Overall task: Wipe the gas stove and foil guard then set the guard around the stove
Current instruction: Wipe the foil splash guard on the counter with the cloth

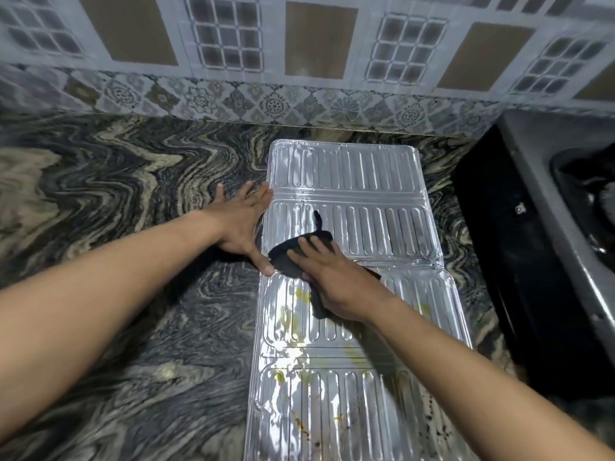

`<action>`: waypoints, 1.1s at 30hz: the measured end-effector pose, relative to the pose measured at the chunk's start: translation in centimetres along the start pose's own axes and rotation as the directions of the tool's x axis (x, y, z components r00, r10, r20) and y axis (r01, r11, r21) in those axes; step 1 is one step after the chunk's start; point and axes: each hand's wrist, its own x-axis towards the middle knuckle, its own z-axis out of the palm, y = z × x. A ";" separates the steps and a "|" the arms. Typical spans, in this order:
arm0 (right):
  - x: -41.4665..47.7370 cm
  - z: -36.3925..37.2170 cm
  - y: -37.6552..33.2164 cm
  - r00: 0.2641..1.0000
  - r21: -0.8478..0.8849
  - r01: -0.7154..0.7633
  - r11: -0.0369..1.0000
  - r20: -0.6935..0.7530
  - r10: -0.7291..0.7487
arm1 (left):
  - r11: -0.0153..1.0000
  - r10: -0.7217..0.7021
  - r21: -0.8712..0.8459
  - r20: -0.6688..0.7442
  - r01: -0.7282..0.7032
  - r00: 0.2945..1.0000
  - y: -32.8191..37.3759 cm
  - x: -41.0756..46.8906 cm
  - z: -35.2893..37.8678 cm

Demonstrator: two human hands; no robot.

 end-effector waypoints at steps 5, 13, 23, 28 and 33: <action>-3.0 0.6 4.3 0.946 0.067 -0.266 0.962 -0.172 0.273 | 1.000 -0.012 0.017 -0.007 0.012 1.000 0.2 0.0 -0.1; -5.4 0.4 9.5 0.730 0.120 -0.611 0.782 -0.296 0.616 | 0.988 0.092 0.130 -0.075 -0.082 0.993 1.4 -1.2 0.2; -6.9 1.3 6.5 0.762 0.065 -0.587 0.807 -0.291 0.578 | 0.979 0.148 0.143 -0.015 -0.144 0.989 1.7 -2.2 1.9; -5.0 2.8 -0.6 0.911 -0.027 -0.346 0.938 -0.247 0.330 | 0.974 0.134 0.188 -0.023 -0.127 0.991 2.1 -2.5 1.5; -3.2 3.0 -2.8 0.937 -0.003 -0.285 0.959 -0.212 0.278 | 0.980 0.103 0.172 -0.011 -0.099 0.995 2.1 -2.6 1.4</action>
